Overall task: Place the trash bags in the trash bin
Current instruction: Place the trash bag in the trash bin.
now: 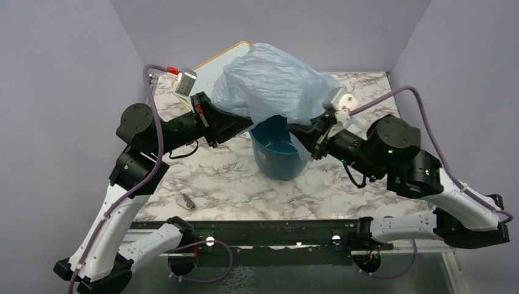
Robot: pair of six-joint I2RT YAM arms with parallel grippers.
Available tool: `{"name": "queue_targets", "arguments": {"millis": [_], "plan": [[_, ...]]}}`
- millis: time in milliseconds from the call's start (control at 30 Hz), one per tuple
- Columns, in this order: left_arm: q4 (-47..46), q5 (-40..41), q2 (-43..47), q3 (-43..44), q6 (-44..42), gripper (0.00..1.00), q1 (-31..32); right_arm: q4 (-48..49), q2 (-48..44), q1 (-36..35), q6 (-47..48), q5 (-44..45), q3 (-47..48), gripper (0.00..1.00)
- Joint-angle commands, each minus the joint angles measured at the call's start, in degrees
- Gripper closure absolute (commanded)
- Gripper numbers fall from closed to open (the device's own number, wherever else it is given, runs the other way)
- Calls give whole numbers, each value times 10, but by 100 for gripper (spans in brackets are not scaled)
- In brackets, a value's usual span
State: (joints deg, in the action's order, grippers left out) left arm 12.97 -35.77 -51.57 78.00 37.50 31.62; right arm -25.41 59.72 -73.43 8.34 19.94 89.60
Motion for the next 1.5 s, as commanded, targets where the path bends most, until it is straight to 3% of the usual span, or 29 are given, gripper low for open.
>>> {"name": "queue_targets", "arguments": {"millis": [0,267,500,600,700,833,1067,1333,1467], "plan": [[26,9,3,29,-7,100,-2,-132,26,-2,-36,-49,30,98],[68,35,1,46,-19,100,-2,-130,20,-2,-53,-51,25,97],[75,38,-22,55,-18,100,-2,-83,38,-2,-48,163,-10,96],[80,41,-34,68,-22,100,-2,-83,64,8,-40,168,-2,96],[87,50,-38,74,-23,100,-2,-77,75,61,-47,101,-1,98],[112,94,-43,76,-17,100,-2,-104,105,187,-66,-88,18,98],[117,94,-66,88,-17,100,-2,-135,181,335,-67,-311,49,98],[146,106,-113,186,-53,100,-2,-169,229,364,-41,-478,80,95],[165,114,-124,212,-67,100,-2,-200,221,365,-42,-465,100,78]]}}
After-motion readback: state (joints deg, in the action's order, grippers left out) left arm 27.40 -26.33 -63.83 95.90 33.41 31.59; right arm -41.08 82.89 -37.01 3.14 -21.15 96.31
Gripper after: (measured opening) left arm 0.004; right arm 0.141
